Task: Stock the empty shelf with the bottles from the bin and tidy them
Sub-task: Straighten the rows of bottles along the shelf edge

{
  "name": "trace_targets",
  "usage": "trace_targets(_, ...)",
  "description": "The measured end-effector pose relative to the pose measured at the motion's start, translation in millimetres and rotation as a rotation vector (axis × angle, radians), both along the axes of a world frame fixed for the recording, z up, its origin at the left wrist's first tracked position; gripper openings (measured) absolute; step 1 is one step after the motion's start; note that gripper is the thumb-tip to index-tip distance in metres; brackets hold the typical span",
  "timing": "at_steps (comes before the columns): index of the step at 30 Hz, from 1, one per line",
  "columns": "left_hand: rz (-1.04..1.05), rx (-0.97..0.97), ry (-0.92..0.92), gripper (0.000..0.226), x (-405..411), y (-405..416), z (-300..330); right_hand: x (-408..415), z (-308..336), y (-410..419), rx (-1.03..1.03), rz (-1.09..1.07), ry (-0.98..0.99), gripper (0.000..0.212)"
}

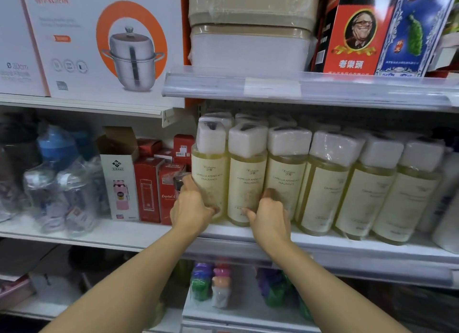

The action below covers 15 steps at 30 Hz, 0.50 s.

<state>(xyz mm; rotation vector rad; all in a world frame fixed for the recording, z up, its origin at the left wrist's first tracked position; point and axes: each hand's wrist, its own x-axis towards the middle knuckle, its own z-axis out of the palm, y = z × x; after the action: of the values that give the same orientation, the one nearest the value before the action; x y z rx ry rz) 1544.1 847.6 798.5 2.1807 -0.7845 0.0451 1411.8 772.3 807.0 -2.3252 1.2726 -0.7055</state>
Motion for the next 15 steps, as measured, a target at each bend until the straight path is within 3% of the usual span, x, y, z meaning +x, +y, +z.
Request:
trace_targets(5,0.053,0.009,-0.028,0.08,-11.0,6.4,2.4,-12.8,-1.7,2.5,-0.026,-0.001,-0.001,0.036)
trace_targets(9,0.134,-0.118,-0.204,0.068,-35.5,7.2,5.3,-46.7,1.3,-5.6,-0.077,-0.041,-0.094,0.038)
trace_targets(15,-0.129,-0.107,-0.393,0.049,-88.9,-16.2,4.1,-102.0,-3.0,-32.2,-0.058,-0.182,-0.193,0.029)
